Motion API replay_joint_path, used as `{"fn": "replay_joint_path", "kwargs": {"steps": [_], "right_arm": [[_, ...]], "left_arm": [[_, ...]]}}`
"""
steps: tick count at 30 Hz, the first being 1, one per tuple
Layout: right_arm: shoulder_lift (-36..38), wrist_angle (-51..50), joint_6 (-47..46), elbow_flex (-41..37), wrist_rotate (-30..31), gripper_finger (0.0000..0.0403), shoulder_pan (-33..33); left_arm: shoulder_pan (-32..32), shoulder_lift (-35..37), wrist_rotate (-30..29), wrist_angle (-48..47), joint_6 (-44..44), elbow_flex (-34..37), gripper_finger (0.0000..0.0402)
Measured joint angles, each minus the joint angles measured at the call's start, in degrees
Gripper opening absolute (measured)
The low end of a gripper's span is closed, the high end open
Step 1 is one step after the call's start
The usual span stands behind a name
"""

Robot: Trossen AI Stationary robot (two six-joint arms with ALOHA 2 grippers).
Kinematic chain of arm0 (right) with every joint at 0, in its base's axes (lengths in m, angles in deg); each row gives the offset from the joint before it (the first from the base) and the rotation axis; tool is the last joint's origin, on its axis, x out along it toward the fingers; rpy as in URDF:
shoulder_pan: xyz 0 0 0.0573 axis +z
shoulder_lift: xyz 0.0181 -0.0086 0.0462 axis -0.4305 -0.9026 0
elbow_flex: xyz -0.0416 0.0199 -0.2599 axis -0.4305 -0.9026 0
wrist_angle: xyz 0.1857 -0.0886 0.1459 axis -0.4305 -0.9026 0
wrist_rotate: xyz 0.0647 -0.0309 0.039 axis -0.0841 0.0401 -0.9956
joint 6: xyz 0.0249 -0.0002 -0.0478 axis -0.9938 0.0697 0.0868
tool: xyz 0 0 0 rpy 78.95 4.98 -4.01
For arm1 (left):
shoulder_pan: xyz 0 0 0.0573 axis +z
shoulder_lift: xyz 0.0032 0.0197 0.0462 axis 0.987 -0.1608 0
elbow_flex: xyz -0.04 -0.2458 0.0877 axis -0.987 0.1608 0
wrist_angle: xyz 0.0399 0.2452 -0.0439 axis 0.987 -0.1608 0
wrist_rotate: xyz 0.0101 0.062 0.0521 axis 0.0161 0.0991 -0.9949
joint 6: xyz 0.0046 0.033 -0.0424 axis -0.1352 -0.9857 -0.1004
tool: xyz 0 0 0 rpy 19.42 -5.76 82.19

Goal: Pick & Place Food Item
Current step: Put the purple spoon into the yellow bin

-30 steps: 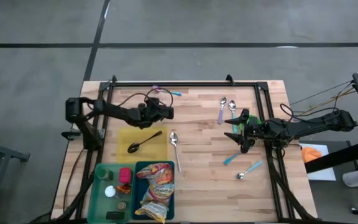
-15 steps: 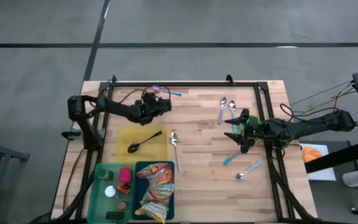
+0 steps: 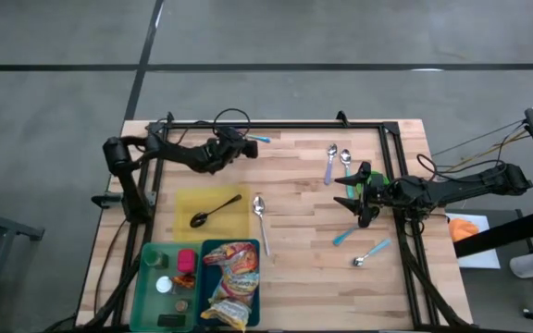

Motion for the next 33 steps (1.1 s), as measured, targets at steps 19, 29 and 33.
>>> {"fn": "replay_joint_path", "kwargs": {"steps": [19, 29, 33], "right_arm": [[-0.02, 0.0, 0.0, -0.02, 0.01, 0.0281, 0.01], [-0.02, 0.0, 0.0, -0.02, 0.0, 0.0281, 0.0], [-0.01, 0.0, 0.0, -0.02, 0.02, 0.0281, 0.01]], "left_arm": [[2.51, -2.77, 1.14, -4.68, -2.76, -5.11, 0.0211], [3.59, -2.77, 7.32, -8.41, 1.15, -5.57, 0.0211], [1.65, -1.91, 6.49, -9.68, 1.18, -5.27, 0.0211]]}}
